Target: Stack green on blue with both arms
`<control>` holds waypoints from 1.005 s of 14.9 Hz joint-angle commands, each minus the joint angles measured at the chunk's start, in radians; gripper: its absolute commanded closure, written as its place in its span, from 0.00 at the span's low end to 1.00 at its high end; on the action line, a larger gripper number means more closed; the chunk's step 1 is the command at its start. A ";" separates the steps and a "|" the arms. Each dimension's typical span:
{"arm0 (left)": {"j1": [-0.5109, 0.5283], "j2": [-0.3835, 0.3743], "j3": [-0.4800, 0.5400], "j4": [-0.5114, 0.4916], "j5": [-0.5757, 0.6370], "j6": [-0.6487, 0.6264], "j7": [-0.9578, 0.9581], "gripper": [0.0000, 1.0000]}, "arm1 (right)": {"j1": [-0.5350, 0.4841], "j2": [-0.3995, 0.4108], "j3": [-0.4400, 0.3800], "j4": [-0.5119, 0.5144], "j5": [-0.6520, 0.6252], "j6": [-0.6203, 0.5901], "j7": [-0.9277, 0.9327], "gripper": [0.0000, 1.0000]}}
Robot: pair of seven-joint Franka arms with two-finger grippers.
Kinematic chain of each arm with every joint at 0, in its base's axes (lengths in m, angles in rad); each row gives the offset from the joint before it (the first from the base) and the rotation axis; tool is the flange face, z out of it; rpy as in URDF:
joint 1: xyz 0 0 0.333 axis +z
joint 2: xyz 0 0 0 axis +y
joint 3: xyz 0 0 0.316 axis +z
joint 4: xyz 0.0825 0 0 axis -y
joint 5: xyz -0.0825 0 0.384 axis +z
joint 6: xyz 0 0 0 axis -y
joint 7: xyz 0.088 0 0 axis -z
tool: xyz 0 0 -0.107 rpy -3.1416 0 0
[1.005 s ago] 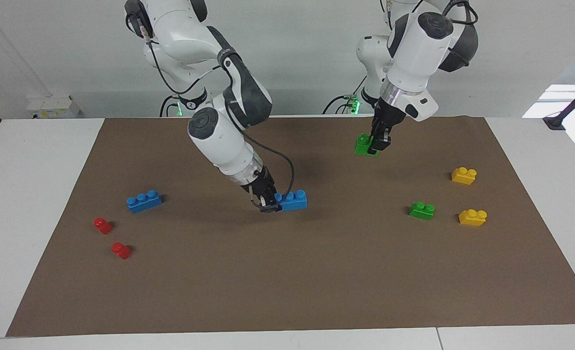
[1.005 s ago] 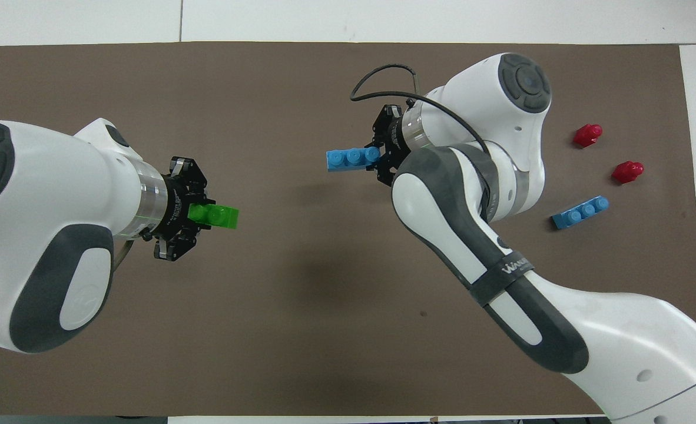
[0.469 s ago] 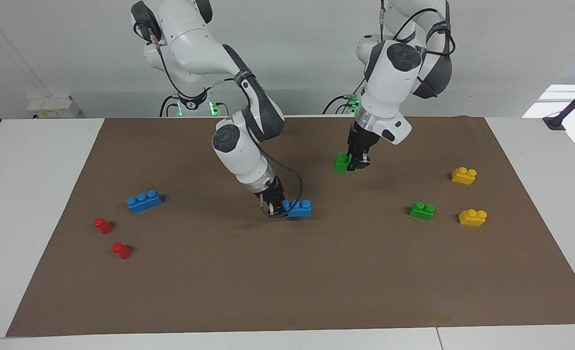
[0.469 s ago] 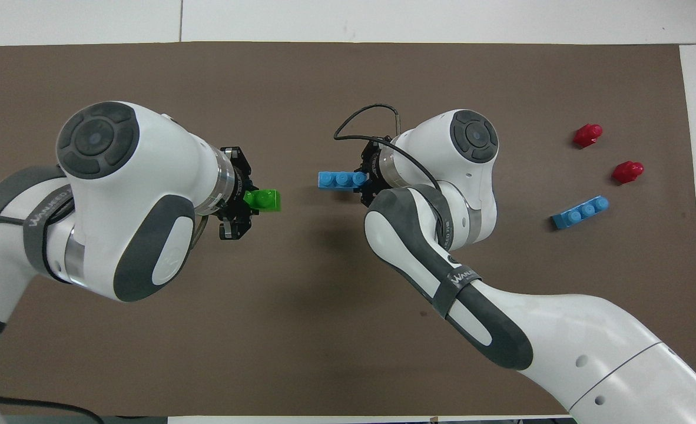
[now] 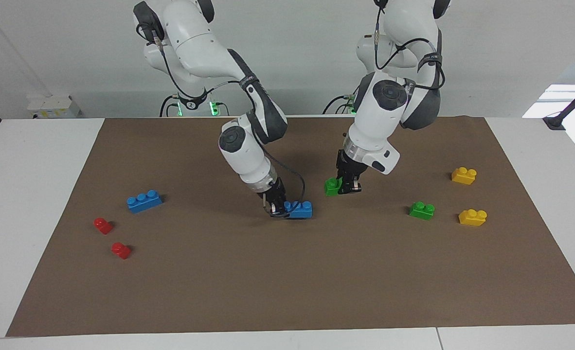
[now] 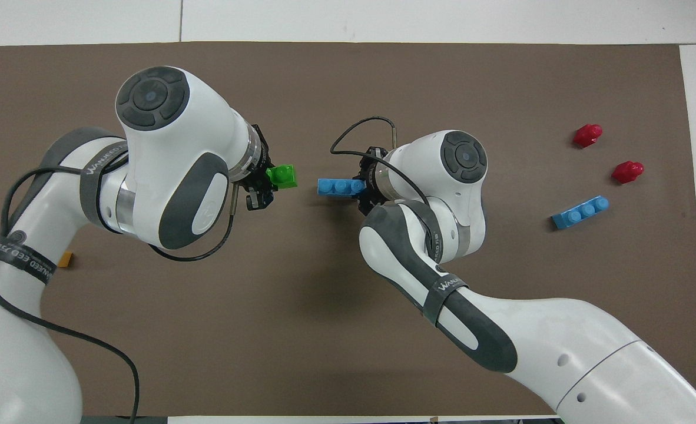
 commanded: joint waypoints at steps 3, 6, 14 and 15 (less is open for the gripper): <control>-0.110 0.143 0.014 0.104 0.101 0.045 -0.086 1.00 | 0.001 -0.006 -0.002 -0.035 -0.010 0.039 0.007 1.00; -0.111 0.148 0.012 0.105 0.095 0.058 -0.084 1.00 | -0.003 -0.010 -0.002 -0.069 -0.010 0.084 -0.010 1.00; -0.151 0.159 0.012 0.033 0.106 0.181 -0.079 1.00 | -0.008 -0.007 -0.002 -0.086 -0.011 0.108 -0.016 1.00; -0.153 0.159 0.012 0.026 0.109 0.179 -0.079 1.00 | -0.008 -0.006 -0.002 -0.086 -0.011 0.108 -0.021 1.00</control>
